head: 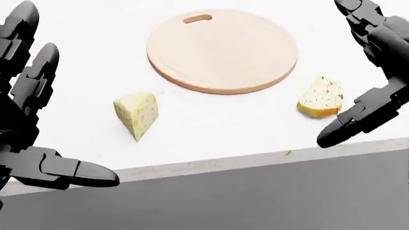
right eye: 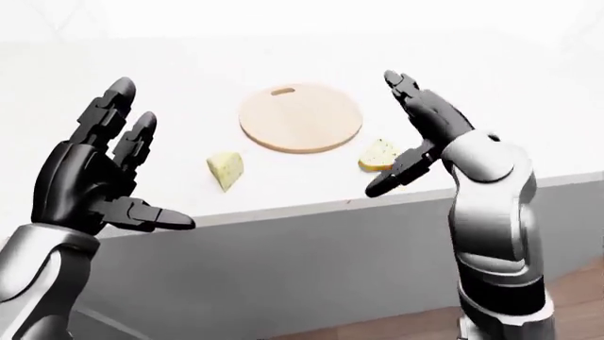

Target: Place the bread and cheese on the cutting board.

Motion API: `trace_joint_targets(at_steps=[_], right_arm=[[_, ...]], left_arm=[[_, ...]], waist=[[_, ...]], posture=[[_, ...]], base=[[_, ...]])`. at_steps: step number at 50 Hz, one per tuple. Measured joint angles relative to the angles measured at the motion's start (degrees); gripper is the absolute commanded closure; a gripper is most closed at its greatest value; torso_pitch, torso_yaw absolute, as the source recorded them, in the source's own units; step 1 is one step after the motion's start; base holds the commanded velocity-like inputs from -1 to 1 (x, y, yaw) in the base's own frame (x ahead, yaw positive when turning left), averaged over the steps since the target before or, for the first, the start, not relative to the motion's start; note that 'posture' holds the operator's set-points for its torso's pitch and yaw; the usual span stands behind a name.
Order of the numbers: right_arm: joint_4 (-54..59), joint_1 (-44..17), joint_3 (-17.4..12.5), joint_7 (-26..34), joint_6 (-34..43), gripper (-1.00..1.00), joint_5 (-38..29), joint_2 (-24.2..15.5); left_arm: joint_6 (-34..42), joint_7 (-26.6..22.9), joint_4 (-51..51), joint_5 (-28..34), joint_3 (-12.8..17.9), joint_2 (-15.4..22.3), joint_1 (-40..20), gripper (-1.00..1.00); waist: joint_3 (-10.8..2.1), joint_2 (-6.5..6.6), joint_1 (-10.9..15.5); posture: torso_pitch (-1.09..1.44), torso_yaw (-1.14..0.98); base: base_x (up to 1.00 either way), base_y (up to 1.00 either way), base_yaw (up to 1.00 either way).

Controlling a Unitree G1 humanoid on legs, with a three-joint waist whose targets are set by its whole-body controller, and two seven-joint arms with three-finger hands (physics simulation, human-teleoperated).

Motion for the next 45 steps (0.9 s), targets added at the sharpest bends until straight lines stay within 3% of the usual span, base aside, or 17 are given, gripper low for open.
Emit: trace_joint_targets(at_steps=[4, 8, 12, 21, 29, 35, 45], right_arm=[[13.43, -6.22, -0.86, 12.50, -9.41, -1.00, -11.87, 0.86], [19.99, -10.95, -3.33, 15.98, -16.14, -1.00, -19.89, 2.92], [24.90, -12.55, -3.35, 15.04, -20.05, -1.00, -23.23, 5.18], [38.48, -16.53, -0.92, 10.58, -24.85, -1.00, -25.19, 8.68], [41.13, -18.12, -1.25, 9.39, -27.47, -0.82, -25.83, 7.85], [45.19, -20.54, -1.53, 8.14, -28.86, -0.51, -25.76, 6.85], [47.75, -19.89, -1.06, 6.87, -29.89, -0.57, -25.54, 6.78]], left_arm=[[0.21, 0.36, 0.34, 0.37, -1.03, -0.18, -0.17, -1.00], [0.46, -0.06, 0.17, 0.19, -1.09, -0.08, -0.42, -1.00], [0.09, -0.10, 0.05, 0.39, -0.91, -0.14, -0.33, -1.00], [-1.21, -0.51, 1.07, 0.60, -0.61, -0.40, 0.91, -1.00], [-1.83, -0.45, 1.46, 0.91, -0.72, -0.48, 1.15, -1.00], [-1.99, -0.61, 1.41, 0.91, -0.60, -0.55, 1.28, -1.00], [-2.05, -0.56, 1.35, 0.97, -0.54, -0.50, 1.33, -1.00]], waist=[[0.60, 1.00, -0.47], [0.26, 1.35, -0.61], [-0.23, 1.25, -0.61], [-0.06, 1.72, -0.41], [-0.32, 1.55, -0.28], [-0.66, 1.36, -0.31], [-0.69, 1.35, -0.16]], posture=[[0.00, 0.00], [0.00, 0.00], [0.00, 0.00], [0.00, 0.00], [0.00, 0.00], [0.00, 0.00], [0.00, 0.00]], base=[[0.00, 0.00, 0.00], [0.00, 0.00, 0.00], [0.00, 0.00, 0.00], [0.00, 0.00, 0.00], [0.00, 0.00, 0.00], [0.00, 0.00, 0.00], [0.00, 0.00, 0.00]])
